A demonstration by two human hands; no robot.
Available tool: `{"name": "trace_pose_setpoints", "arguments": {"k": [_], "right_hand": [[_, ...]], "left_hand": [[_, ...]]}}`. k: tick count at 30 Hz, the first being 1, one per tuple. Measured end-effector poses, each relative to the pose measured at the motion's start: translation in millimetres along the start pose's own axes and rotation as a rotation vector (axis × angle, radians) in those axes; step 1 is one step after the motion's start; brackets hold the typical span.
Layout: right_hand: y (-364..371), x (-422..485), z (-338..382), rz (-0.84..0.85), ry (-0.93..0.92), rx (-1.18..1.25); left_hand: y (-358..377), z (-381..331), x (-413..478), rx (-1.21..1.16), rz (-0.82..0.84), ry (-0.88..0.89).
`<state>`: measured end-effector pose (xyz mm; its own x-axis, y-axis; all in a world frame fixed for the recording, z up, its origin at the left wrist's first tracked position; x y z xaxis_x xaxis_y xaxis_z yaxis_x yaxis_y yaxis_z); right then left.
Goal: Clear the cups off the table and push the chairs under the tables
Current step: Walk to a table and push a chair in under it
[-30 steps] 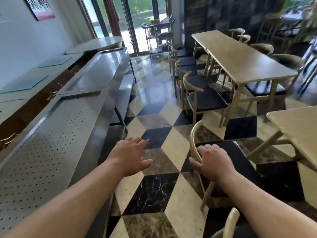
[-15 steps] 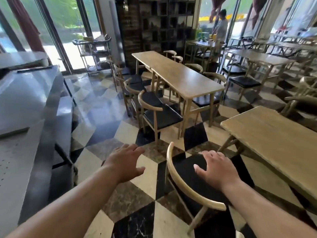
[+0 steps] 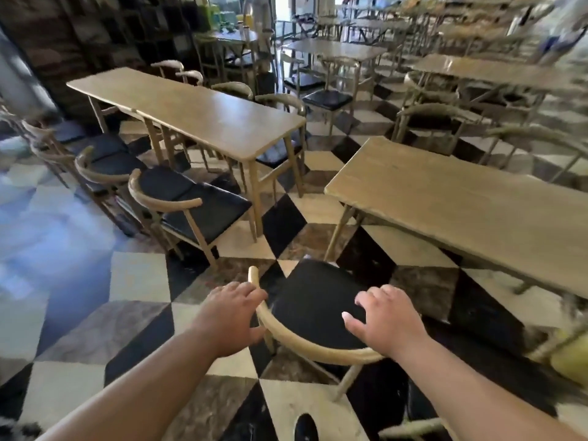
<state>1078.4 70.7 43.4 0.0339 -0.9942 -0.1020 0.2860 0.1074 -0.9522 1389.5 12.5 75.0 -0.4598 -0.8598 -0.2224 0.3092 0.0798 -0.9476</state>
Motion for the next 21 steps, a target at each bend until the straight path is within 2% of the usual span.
{"name": "trace_pose_setpoints", "arguments": {"k": [4,7,12,16,21], "right_hand": [[44.3,40.2,-22.7,0.077,0.133,0.024],[70.4,67.0,-30.6,0.17,0.188,0.027],[98.1,99.9,-38.4,0.211,0.239,0.088],[124.4,101.3,-38.1,0.228,0.321,0.223],[166.2,77.8,-14.1,0.393,0.541,0.376]], "left_hand": [[34.4,4.1,62.3,0.021,0.083,0.118],[54.4,10.4,103.5,0.051,0.16,0.188],[86.1,19.9,164.5,0.075,0.226,0.29],[114.1,25.4,195.1,0.089,0.276,0.403],[153.6,39.8,217.6,0.148,0.347,0.599]]}}
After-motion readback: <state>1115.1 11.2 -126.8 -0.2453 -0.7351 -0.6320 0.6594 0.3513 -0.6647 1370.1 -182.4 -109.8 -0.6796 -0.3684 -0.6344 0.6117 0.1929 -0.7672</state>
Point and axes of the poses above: each hand's wrist, its own x-axis towards the middle knuckle, its own y-axis out of the palm, z = x × y, the point moved 2 cm from there along x, towards the middle knuckle, and after that the axes turned 14 degrees about x, right-handed, at the moved point
